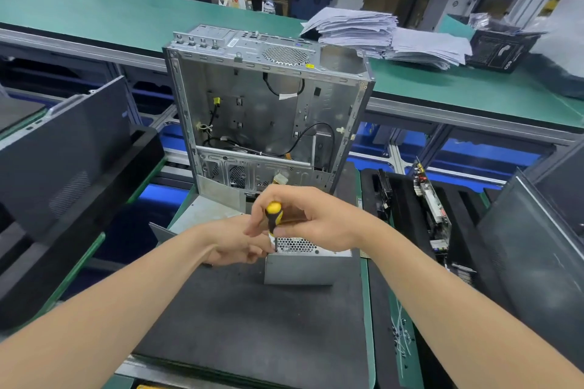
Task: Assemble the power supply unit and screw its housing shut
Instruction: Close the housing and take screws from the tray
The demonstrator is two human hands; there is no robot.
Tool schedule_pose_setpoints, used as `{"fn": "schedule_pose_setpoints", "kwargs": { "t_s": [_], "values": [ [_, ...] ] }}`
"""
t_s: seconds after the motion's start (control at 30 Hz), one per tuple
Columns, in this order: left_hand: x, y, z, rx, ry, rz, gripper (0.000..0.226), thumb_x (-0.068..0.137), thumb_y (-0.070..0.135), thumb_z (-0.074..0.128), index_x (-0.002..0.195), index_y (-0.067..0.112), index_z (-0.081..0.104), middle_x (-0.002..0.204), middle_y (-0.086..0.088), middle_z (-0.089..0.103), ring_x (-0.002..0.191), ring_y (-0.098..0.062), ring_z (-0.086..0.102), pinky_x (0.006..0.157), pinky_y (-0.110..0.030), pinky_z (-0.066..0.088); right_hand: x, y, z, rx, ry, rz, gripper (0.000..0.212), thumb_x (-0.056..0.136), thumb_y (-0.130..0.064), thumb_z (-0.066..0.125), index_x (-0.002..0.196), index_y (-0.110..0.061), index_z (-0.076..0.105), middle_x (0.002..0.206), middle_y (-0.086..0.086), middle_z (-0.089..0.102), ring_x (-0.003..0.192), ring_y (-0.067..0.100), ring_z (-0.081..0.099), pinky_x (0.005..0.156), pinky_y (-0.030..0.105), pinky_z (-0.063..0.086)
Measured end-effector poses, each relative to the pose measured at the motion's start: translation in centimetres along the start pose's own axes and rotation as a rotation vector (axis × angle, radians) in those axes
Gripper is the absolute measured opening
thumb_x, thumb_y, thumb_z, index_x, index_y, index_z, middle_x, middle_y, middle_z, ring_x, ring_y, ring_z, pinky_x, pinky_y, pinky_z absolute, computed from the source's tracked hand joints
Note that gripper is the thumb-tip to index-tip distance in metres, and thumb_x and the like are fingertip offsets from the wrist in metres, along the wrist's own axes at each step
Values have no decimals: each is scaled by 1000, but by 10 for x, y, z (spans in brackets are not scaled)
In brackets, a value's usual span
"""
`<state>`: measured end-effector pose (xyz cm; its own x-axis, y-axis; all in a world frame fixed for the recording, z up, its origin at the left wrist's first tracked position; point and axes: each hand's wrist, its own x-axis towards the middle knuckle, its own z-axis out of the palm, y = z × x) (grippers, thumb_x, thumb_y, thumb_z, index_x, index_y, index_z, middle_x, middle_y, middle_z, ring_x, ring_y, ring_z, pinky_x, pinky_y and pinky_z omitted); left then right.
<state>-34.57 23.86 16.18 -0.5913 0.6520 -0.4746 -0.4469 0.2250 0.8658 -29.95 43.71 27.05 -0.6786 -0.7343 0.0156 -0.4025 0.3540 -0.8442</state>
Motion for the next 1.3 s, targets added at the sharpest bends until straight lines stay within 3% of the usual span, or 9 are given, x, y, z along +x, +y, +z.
{"fn": "schedule_pose_setpoints", "kwargs": {
  "t_s": [0.13, 0.37, 0.5, 0.63, 0.73, 0.83, 0.9, 1.03, 1.3],
  "values": [
    [2, -2, 0, -28, 41, -16, 30, 71, 1, 75, 83, 18, 53, 72, -3, 44, 65, -12, 42, 62, -26, 35, 4, 2, -1, -77, 116, 36, 32, 94, 12, 63, 111, -14, 56, 104, 1, 75, 105, 24, 72, 97, 39, 57],
    [6, -5, -2, 13, 44, -24, 49, 91, -10, 61, 56, 23, 63, 63, 1, 52, 62, -11, 47, 61, -26, 35, 8, 7, 17, -161, 520, 162, 44, 72, -18, 94, 96, -22, 57, 80, -7, 76, 79, 14, 74, 85, 41, 59],
    [6, -3, -1, 8, 75, -23, 35, 91, -12, 61, 71, 15, 51, 69, -7, 43, 62, -15, 45, 60, -28, 35, 9, 7, 28, -223, 658, 215, 50, 71, -32, 95, 93, -26, 50, 75, -7, 73, 70, 18, 67, 74, 38, 56],
    [6, -2, 0, 13, 85, -23, 29, 90, -13, 61, 86, 12, 47, 73, -9, 40, 63, -15, 45, 61, -29, 35, 11, 5, 21, -366, 494, 155, 45, 82, -37, 86, 108, -32, 49, 83, -5, 66, 75, 21, 60, 75, 45, 54],
    [5, -2, 0, 71, 84, -27, 24, 91, -10, 62, 93, 10, 50, 77, -10, 45, 66, -15, 46, 63, -29, 36, 9, 2, 11, -314, 237, -4, 37, 95, -11, 72, 126, -26, 58, 111, -4, 65, 100, 24, 62, 92, 44, 52],
    [6, -5, -2, 26, 61, -36, 34, 90, -8, 66, 108, 14, 47, 86, -10, 42, 70, -14, 41, 65, -29, 34, 6, -1, 2, -125, 89, 7, 38, 97, 14, 56, 118, -16, 66, 127, 2, 67, 116, 20, 66, 100, 39, 56],
    [7, -5, -3, -4, 48, -27, 40, 85, -4, 72, 111, 14, 48, 92, -11, 40, 71, -14, 42, 65, -28, 35, 8, -2, -3, -88, 96, 38, 45, 92, 23, 50, 112, -13, 68, 119, 2, 72, 112, 16, 69, 93, 30, 56],
    [5, -4, -5, -18, -21, -12, 25, 78, 0, 71, 94, 12, 56, 83, -7, 45, 73, -12, 40, 64, -26, 35, 10, 0, -1, -127, 175, 42, 45, 88, 20, 60, 102, -21, 71, 95, 2, 74, 92, 26, 70, 89, 41, 60],
    [5, -4, -6, 19, -74, -37, 31, 85, 1, 64, 67, 23, 75, 70, 8, 63, 68, -8, 41, 62, -20, 36, 2, 9, 1, -158, 323, 51, 35, 81, 14, 74, 91, -20, 70, 86, -2, 71, 79, 26, 67, 80, 43, 59]
  ]
}}
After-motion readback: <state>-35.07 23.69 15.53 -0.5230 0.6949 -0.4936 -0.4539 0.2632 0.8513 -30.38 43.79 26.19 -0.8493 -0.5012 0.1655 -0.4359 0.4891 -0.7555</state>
